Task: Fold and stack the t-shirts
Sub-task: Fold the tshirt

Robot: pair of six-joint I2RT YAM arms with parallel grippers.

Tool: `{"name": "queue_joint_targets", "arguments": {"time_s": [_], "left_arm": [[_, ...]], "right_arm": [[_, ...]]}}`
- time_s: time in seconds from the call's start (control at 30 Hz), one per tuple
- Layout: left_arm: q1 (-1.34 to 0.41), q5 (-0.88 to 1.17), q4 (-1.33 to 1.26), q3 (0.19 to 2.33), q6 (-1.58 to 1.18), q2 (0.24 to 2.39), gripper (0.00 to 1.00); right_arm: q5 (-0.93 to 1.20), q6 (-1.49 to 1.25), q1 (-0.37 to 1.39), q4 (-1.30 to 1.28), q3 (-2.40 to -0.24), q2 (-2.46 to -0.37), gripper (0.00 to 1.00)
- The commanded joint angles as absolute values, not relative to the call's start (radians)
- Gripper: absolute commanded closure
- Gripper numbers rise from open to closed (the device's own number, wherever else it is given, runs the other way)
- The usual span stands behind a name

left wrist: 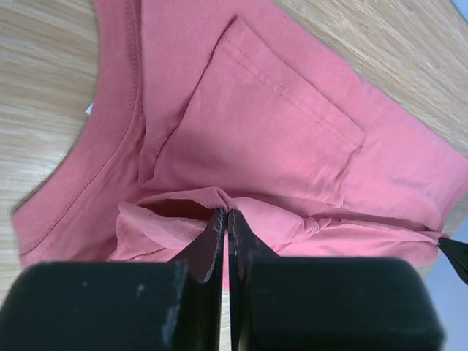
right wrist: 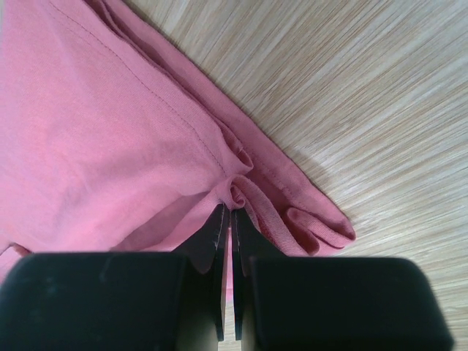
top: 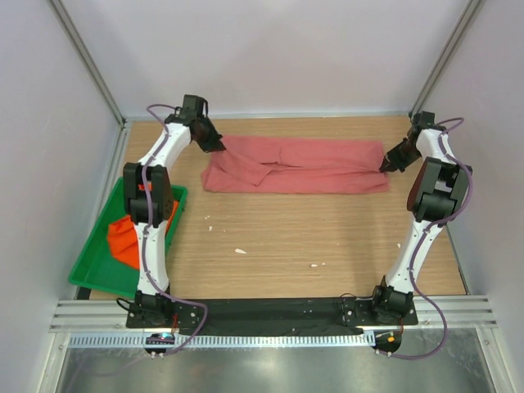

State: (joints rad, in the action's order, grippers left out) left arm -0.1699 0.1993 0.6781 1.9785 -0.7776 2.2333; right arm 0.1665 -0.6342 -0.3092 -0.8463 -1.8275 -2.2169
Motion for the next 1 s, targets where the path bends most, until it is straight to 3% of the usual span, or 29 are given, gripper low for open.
{"name": "queue_joint_targets", "arguments": {"time_s": [0.0,0.83,0.97], "left_arm": [[-0.164,0.229,0.629,2.025,-0.781,2.241,1.0],[-0.147,0.196,0.627,2.078,-0.776,2.295,1.0],[-0.146,0.186,0.629,2.135,-0.733,2.321,0.97]], "right_arm": [[0.149,-0.65,-0.305,-0.838,-1.876,-2.212,0.92],[0.147,-0.673,-0.307,-0.831,-1.939,-2.267,0.86],[0.152,-0.644,-0.305,-0.827,-1.966,-2.279,0.7]]}}
